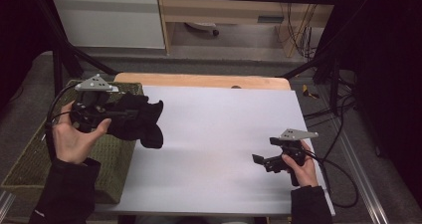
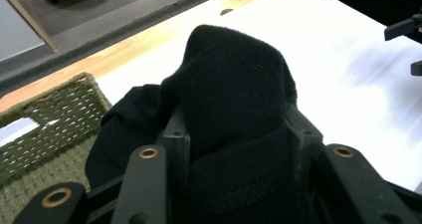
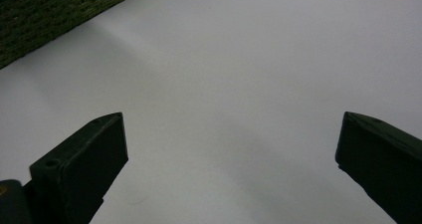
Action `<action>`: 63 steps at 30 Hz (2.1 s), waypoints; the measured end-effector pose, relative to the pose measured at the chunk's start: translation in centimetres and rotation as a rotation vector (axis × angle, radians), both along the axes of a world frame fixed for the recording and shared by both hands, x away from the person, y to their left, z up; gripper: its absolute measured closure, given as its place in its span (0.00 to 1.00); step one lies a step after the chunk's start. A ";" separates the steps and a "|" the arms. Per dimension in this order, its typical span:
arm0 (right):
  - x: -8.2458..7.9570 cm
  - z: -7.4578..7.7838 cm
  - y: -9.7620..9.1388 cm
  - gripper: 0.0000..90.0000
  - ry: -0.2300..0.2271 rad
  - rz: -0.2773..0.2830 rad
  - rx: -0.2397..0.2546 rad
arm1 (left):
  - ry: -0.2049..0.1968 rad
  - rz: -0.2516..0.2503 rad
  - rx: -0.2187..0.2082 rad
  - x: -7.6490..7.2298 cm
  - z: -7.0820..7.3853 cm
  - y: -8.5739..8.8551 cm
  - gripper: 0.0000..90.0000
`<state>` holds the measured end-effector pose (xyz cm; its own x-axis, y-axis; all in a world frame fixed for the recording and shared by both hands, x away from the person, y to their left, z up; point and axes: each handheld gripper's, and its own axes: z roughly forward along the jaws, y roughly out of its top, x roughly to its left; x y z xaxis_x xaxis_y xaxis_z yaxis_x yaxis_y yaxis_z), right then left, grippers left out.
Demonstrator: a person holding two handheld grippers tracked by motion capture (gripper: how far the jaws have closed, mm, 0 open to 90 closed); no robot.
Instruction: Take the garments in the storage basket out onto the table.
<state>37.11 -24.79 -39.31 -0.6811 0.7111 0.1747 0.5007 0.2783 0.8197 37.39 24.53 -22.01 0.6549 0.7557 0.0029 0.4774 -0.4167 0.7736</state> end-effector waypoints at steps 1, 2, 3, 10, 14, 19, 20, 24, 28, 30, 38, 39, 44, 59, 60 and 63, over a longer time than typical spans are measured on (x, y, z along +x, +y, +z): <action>0.0 0.0 0.0 0.01 0.000 0.000 0.000 | 0.001 -0.007 0.000 0.0 -0.1 -0.2 0.62; 0.0 0.0 0.0 0.01 0.000 0.001 0.000 | 0.003 -0.011 0.003 0.1 -0.1 -0.5 0.62; 0.0 0.0 0.0 0.01 -0.001 0.001 -0.001 | 0.003 -0.015 0.005 0.2 -0.2 -0.8 0.62; 0.0 0.0 -0.1 0.01 -0.003 0.001 0.000 | 0.018 -0.046 0.019 0.7 -1.3 -2.7 0.62; 0.0 0.0 0.0 0.01 -0.002 0.001 0.001 | 0.027 -0.055 0.022 0.8 -1.8 -3.3 0.62; 0.0 0.0 0.0 0.01 -0.003 0.001 -0.001 | 0.035 -0.064 0.030 1.1 -2.5 -4.0 0.62; 0.0 0.0 0.0 0.01 -0.003 0.001 -0.001 | 0.037 -0.066 0.031 1.2 -2.6 -4.1 0.62; 0.0 0.0 0.0 0.01 -0.002 0.001 -0.001 | 0.046 -0.072 0.044 1.5 -3.2 -4.7 0.62; 0.0 0.0 0.0 0.01 -0.001 0.002 -0.003 | 0.054 -0.077 0.054 1.8 -3.8 -5.2 0.62; 0.0 0.0 0.0 0.01 -0.001 0.001 -0.003 | 0.058 -0.080 0.055 1.8 -4.2 -5.5 0.62; 0.0 0.0 0.0 0.01 -0.002 0.000 -0.004 | 0.076 -0.096 0.078 2.1 -5.6 -6.7 0.62; 0.0 0.0 0.0 0.01 -0.002 0.001 -0.005 | 0.077 -0.097 0.081 2.1 -5.8 -6.9 0.62; 0.0 -0.1 0.0 0.01 0.000 0.001 -0.003 | 0.091 -0.104 0.097 2.2 -6.7 -7.6 0.62; 0.0 -0.1 0.0 0.01 0.000 0.001 -0.002 | 0.130 -0.125 0.154 2.1 -9.6 -9.4 0.62; 0.0 -0.1 0.0 0.01 0.000 0.001 -0.002 | 0.133 -0.127 0.160 2.1 -9.8 -9.5 0.61; 0.0 -0.1 0.0 0.01 -0.001 0.002 -0.004 | 0.143 -0.137 0.180 1.9 -10.7 -10.0 0.61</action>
